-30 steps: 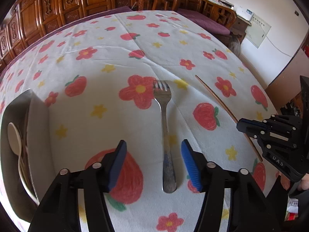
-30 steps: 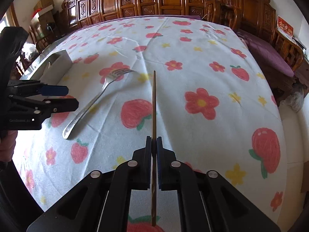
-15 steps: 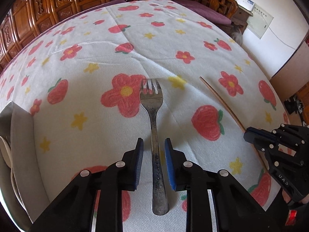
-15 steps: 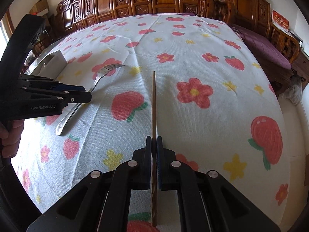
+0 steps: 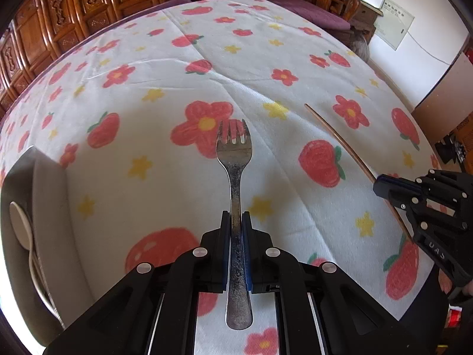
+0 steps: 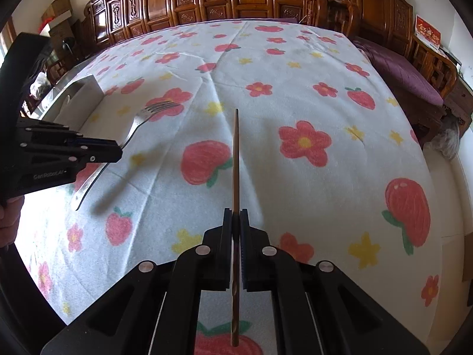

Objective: Organize utensils
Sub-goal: 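Grasp the metal fork with the left tool while the right tool holds the chopstick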

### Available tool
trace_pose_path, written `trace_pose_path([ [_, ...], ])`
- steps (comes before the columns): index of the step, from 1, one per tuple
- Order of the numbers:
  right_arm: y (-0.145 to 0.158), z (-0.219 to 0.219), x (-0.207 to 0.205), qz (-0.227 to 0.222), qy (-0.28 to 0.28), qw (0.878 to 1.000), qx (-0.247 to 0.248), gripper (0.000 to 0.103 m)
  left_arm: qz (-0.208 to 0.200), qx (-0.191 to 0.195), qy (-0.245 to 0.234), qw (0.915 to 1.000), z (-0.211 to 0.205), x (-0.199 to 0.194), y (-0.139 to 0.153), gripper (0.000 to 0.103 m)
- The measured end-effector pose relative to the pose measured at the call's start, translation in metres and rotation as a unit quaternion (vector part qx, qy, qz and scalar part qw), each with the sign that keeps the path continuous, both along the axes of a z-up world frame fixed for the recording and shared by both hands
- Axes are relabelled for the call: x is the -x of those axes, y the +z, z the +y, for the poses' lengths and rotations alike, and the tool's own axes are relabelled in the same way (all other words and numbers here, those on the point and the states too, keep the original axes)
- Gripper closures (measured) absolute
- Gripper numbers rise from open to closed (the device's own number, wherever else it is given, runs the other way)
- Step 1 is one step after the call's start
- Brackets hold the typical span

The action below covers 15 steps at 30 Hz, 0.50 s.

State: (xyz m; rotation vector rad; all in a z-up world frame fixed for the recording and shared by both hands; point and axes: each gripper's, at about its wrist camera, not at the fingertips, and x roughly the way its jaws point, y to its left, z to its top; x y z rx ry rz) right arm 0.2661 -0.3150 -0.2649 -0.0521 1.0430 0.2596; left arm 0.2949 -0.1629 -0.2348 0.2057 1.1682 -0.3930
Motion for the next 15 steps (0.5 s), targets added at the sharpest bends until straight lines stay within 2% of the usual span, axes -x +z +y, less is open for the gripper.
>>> trace_pose_path([
  [15,0.041,0.063,-0.002,-0.034,0.035,0.999,-0.01,0.097,-0.06,0.023,0.025,0.9976,0.069,0.032,0.068,0.096],
])
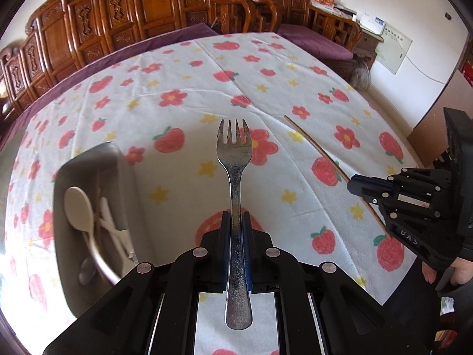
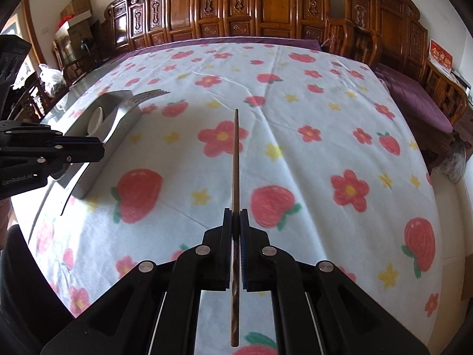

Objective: Organize utensils
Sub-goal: 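Grasp the metal fork with the left tool while the right tool holds the chopstick, then carry the metal fork into the metal tray and open the left tool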

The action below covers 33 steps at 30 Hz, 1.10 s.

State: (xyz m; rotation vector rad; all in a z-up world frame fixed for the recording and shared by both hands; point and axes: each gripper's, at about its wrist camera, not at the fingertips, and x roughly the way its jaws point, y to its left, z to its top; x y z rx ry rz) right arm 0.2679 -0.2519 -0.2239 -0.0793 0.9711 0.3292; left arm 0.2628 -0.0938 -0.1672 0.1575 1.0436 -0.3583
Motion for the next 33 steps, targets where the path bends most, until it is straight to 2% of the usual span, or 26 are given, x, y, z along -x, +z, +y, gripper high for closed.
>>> trace_pose_path([
  [11,0.022,0.046,-0.003,-0.015,0.029,0.999,-0.006,0.097,-0.033,0.015,0.025,0.999,0.048,0.011,0.036,0.096],
  [19,0.034,0.063,-0.003,-0.021,0.042,0.999,-0.009,0.097,-0.044,0.022,0.043,0.9979,0.071,0.009,0.046,0.096],
  [25,0.04,0.07,-0.002,-0.024,0.048,0.998,-0.015,0.097,-0.043,0.021,0.061,0.997,0.091,0.002,0.042,0.096],
  [33,0.039,0.077,-0.003,-0.021,0.054,0.998,-0.017,0.097,-0.025,0.015,0.093,0.9952,0.122,-0.015,0.018,0.096],
])
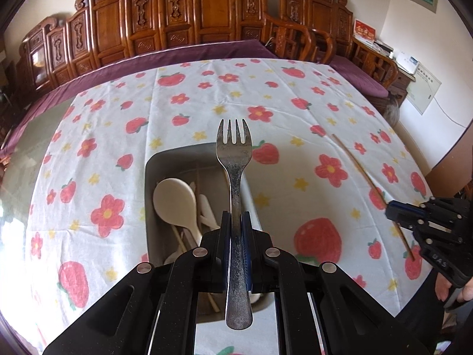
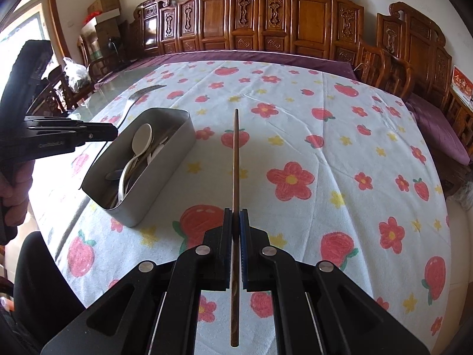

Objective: Organize utensils
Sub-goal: 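Carry the metal fork into the metal tray and open the left tool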

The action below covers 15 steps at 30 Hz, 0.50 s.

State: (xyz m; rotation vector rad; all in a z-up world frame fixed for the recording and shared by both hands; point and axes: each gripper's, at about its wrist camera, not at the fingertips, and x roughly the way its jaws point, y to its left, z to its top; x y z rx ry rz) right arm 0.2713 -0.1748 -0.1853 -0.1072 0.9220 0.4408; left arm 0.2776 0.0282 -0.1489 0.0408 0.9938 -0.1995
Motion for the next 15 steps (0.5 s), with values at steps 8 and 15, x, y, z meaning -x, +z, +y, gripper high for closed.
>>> trace_pose_path([
  [8,-0.006,0.007,-0.005,0.008,0.003,1.0,-0.002,0.097,0.032,-0.003,0.018,0.9993,0.018,-0.013,-0.036,0.096],
  [15,-0.012,0.012,-0.007,0.016,0.007,1.0,-0.001,0.097,0.051,-0.003,0.024,0.9984,0.021,-0.021,-0.058,0.096],
])
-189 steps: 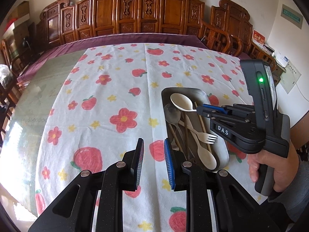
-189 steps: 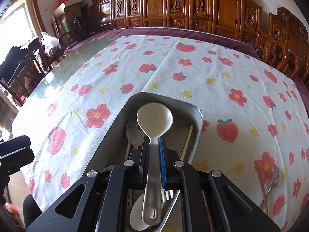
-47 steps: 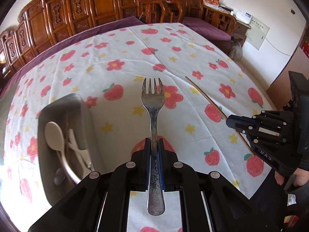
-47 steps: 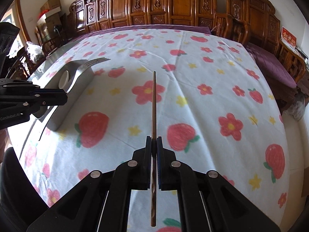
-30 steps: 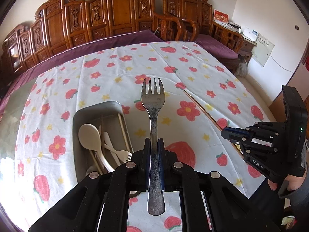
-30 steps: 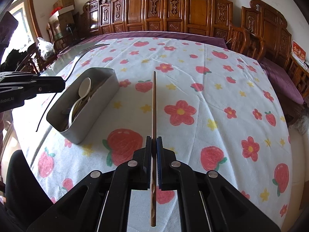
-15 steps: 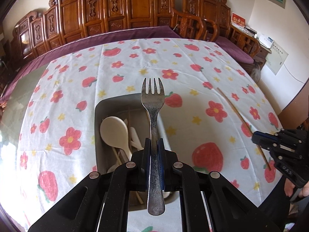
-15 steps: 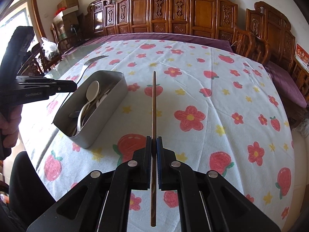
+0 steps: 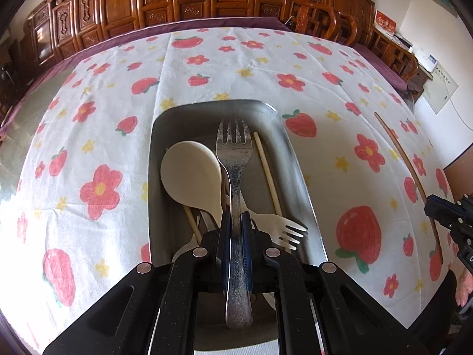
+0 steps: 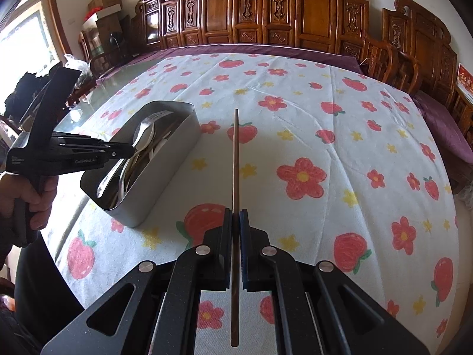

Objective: Organize utensils
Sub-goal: 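Carry the metal fork into the metal tray and open the left tool, then lower the wooden chopstick into the metal tray and open the right tool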

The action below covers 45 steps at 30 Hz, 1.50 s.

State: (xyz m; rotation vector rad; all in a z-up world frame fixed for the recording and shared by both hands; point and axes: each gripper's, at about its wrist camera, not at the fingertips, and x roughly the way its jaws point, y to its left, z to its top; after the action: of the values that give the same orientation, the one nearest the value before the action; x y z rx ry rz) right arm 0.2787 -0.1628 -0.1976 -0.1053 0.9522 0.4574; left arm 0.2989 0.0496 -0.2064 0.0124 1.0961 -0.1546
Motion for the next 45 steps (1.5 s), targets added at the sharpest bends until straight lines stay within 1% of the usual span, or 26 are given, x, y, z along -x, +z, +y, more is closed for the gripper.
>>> trace_pose_path([
  [4,-0.002,0.001,-0.002,0.003,0.0,1.0,-0.001,0.097,0.003,-0.001,-0.003,1.0,-0.003,-0.002,-0.006,0.096],
  [12,0.002,0.007,-0.002,0.001,0.005,1.0,-0.004,0.097,0.003,-0.007,-0.004,1.0,-0.006,-0.004,-0.005,0.096],
  [17,0.007,0.012,0.001,-0.002,0.008,1.0,-0.005,0.097,-0.01,-0.007,-0.007,0.9999,-0.004,0.006,0.006,0.096],
  [26,0.016,0.03,0.006,-0.008,0.021,1.0,-0.007,0.097,-0.04,0.01,-0.006,0.9991,0.009,0.032,0.035,0.096],
  [38,0.023,0.077,0.002,-0.009,0.05,0.998,-0.025,0.097,-0.071,0.022,0.011,0.9972,0.043,0.062,0.066,0.095],
  [45,0.021,0.103,-0.007,0.01,0.049,0.998,-0.04,0.097,-0.085,0.021,0.016,0.996,0.056,0.071,0.078,0.095],
])
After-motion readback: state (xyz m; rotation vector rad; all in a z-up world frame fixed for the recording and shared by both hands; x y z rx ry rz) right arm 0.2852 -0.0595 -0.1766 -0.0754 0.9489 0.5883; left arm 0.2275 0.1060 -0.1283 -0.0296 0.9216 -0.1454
